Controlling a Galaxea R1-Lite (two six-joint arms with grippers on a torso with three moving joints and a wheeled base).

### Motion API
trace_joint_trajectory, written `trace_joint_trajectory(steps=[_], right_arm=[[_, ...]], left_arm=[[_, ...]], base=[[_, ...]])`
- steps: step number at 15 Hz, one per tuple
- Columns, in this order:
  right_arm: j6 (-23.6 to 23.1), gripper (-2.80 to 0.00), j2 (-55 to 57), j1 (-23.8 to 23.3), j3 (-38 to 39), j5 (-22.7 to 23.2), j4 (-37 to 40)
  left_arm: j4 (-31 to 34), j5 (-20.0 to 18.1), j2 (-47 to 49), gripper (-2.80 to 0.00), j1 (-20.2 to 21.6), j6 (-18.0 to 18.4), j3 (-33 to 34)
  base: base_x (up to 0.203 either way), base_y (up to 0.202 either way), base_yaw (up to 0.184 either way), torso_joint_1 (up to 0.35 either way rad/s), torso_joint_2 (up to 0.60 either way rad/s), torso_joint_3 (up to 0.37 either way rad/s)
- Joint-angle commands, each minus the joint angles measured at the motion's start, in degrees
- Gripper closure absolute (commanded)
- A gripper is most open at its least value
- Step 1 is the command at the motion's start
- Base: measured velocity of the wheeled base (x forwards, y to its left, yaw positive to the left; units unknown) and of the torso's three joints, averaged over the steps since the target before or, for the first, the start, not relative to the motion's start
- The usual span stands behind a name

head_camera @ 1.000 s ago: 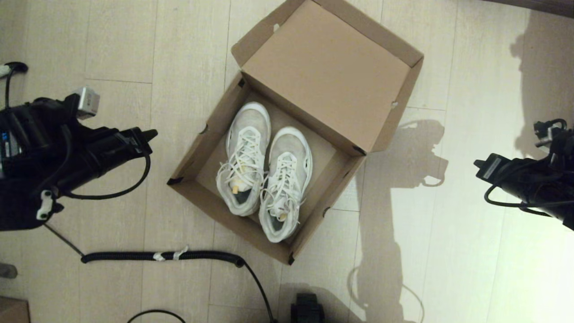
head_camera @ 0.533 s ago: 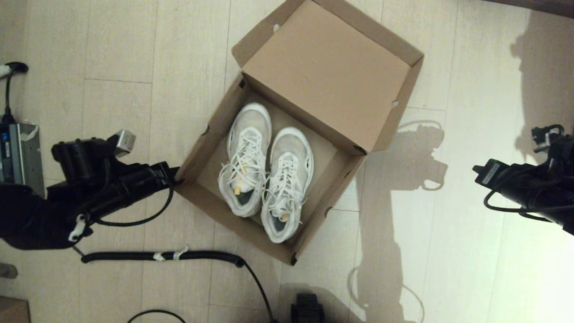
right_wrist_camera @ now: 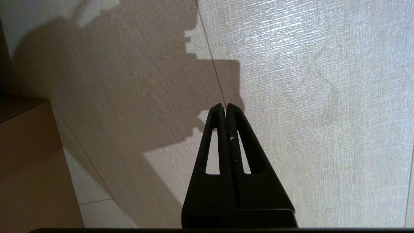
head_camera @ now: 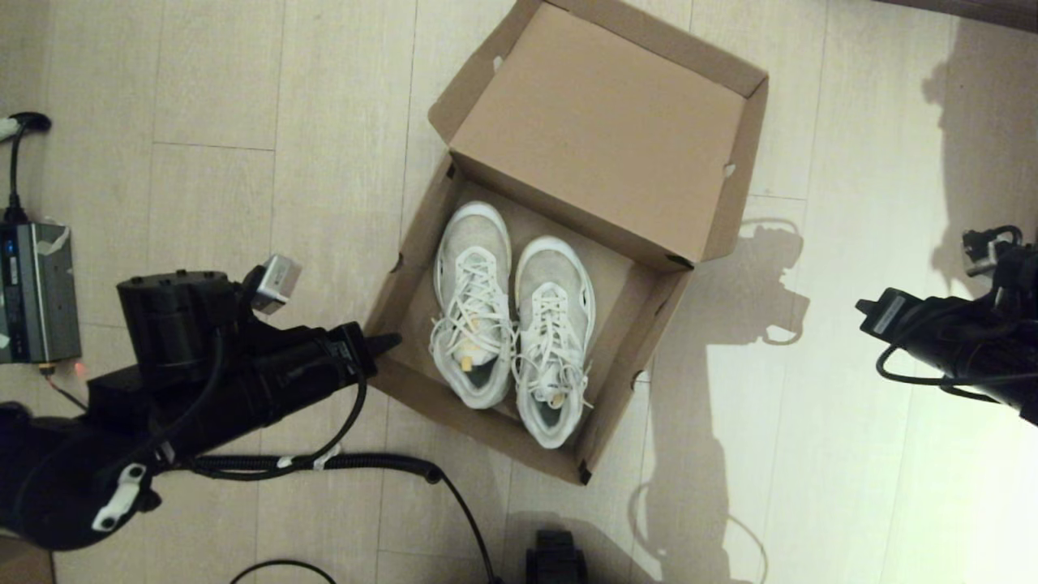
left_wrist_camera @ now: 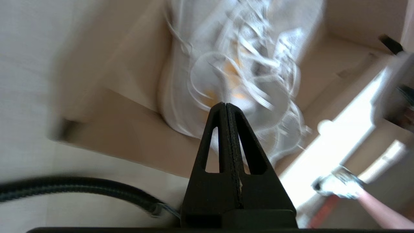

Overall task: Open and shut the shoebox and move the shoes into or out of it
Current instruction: Close the shoe box

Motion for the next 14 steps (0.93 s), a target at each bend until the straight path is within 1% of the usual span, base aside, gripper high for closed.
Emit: trace_joint_trajectory(steps=[1,2,3,4,5,7,9,10,11,12,14], right_arm=[[0.14,0.00,-0.12,0.06,0.09,0.04,-0.28],[0.22,0.00,-0.04,0.04,0.10,0.07,-0.28],[0.22,0.00,-0.04,-0.03,0.22,0.04,-0.28],[0.25,0.00,-0.04,0.00,0.53,0.10,-0.28],[0.22,0.00,-0.04,0.06,0.86,0.13,-0.36],[0.22,0.00,0.23,0.06,0.98,0.13,-0.35],[0.14,0.00,0.26,-0.03,1.33,0.22,-0.31],[0.14,0.00,0.40,-0.01,1.33,0.22,-0.36],[0.17,0.00,0.40,-0.03,1.33,0.22,-0.36],[0.22,0.00,0.40,-0.03,1.33,0.22,-0.36],[0.22,0.00,0.23,-0.03,1.77,0.20,-0.75]], left_arm=[[-0.32,0.23,-1.22,0.00,2.71,1.46,0.56],[-0.49,0.17,-0.81,0.00,5.68,3.99,0.30],[-0.72,-0.21,0.02,0.00,8.62,7.51,-0.29],[-0.94,-1.02,2.08,0.00,10.96,10.78,-1.03],[-1.37,-1.87,4.48,0.00,12.27,12.80,-1.70],[-4.30,-2.58,9.85,0.00,12.92,14.02,-2.51],[-10.74,-2.77,15.69,0.00,12.66,14.50,-2.67],[-12.92,-2.81,17.70,0.00,11.20,14.61,-1.49],[-13.75,-2.80,18.25,0.00,8.70,14.41,0.35],[-14.09,-2.67,18.19,0.00,5.58,13.75,1.81],[-16.35,-1.86,17.43,0.00,-1.60,10.86,4.10]], base=[[0.000,0.000,0.000,0.000,0.00,0.000],[0.000,0.000,0.000,0.000,0.00,0.000],[0.000,0.000,0.000,0.000,0.00,0.000],[0.000,0.000,0.000,0.000,0.00,0.000],[0.000,0.000,0.000,0.000,0.00,0.000],[0.000,0.000,0.000,0.000,0.00,0.000],[0.000,0.000,0.000,0.000,0.00,0.000],[0.000,0.000,0.000,0.000,0.00,0.000],[0.000,0.000,0.000,0.000,0.00,0.000],[0.000,0.000,0.000,0.000,0.00,0.000],[0.000,0.000,0.000,0.000,0.00,0.000]])
